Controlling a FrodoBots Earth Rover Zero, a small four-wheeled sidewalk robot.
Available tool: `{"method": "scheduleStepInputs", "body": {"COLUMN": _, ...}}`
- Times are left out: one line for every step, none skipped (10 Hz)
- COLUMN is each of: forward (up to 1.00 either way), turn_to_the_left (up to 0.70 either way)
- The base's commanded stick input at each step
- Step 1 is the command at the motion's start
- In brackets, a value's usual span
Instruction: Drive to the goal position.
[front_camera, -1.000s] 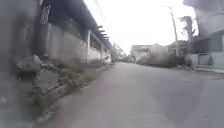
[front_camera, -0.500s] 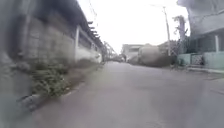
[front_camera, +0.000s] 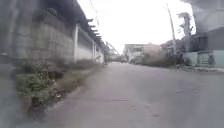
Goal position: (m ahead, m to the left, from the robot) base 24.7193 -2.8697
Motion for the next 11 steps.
{"method": "scheduleStepInputs", "body": {"forward": 1.0, "turn_to_the_left": 0.0}}
{"method": "scheduleStepInputs", "body": {"forward": 1.0, "turn_to_the_left": 0.0}}
{"method": "scheduleStepInputs", "body": {"forward": 1.0, "turn_to_the_left": 0.0}}
{"method": "scheduleStepInputs", "body": {"forward": 1.0, "turn_to_the_left": 0.0}}
{"method": "scheduleStepInputs", "body": {"forward": 1.0, "turn_to_the_left": 0.0}}
{"method": "scheduleStepInputs", "body": {"forward": 1.0, "turn_to_the_left": 0.0}}
{"method": "scheduleStepInputs", "body": {"forward": 1.0, "turn_to_the_left": 0.0}}
{"method": "scheduleStepInputs", "body": {"forward": 1.0, "turn_to_the_left": -0.32}}
{"method": "scheduleStepInputs", "body": {"forward": 1.0, "turn_to_the_left": -0.4}}
{"method": "scheduleStepInputs", "body": {"forward": 1.0, "turn_to_the_left": -0.4}}
{"method": "scheduleStepInputs", "body": {"forward": 1.0, "turn_to_the_left": -0.4}}
